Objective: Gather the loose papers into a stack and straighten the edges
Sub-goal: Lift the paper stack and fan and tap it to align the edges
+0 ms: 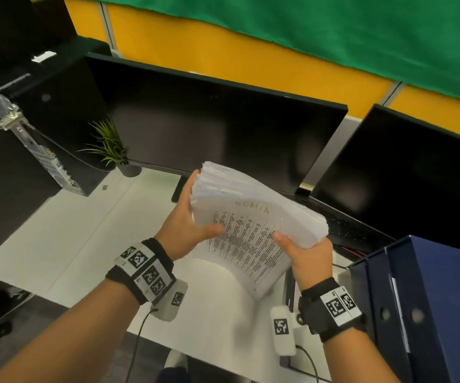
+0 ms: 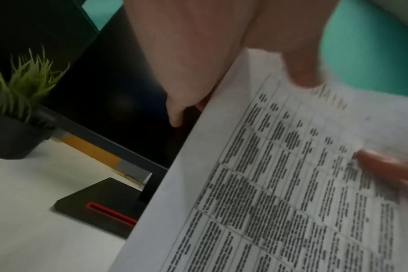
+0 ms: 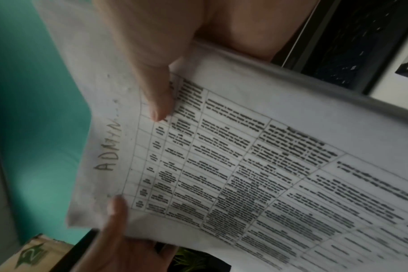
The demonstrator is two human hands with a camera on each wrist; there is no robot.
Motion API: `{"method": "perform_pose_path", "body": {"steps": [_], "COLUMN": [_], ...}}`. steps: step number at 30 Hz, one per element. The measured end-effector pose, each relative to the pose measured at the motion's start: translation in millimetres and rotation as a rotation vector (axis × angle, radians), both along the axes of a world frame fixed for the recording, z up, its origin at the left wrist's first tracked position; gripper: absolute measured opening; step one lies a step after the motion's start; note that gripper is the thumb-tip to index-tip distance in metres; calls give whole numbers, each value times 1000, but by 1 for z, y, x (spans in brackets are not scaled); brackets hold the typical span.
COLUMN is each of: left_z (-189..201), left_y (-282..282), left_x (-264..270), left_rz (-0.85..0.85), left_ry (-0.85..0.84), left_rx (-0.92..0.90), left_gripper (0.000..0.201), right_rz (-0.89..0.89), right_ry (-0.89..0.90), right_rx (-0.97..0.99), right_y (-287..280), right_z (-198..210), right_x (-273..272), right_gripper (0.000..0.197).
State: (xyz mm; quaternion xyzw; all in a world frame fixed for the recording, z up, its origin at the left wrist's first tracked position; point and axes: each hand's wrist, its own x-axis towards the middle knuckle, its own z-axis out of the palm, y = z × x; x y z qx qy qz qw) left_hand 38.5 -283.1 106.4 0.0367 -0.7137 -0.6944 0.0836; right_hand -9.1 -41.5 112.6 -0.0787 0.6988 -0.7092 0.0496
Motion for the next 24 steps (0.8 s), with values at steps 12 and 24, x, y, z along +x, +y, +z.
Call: {"method": "perform_pose_path", "body": {"steps": [12, 24], "left_z": [-4, -3], "left_y": [11, 1], "left_x": [5, -29], "left_rz": [158, 34], "left_ry": [60, -39], "left_rx": [-84, -131], "left_gripper": [36, 63], "right_rz": [-94, -103], "right_ry": [150, 53], "right_rx": [6, 60], "right_y": [-6, 2], "right_z": [21, 3], "right_x": [1, -16], "right_gripper": [38, 37]}}
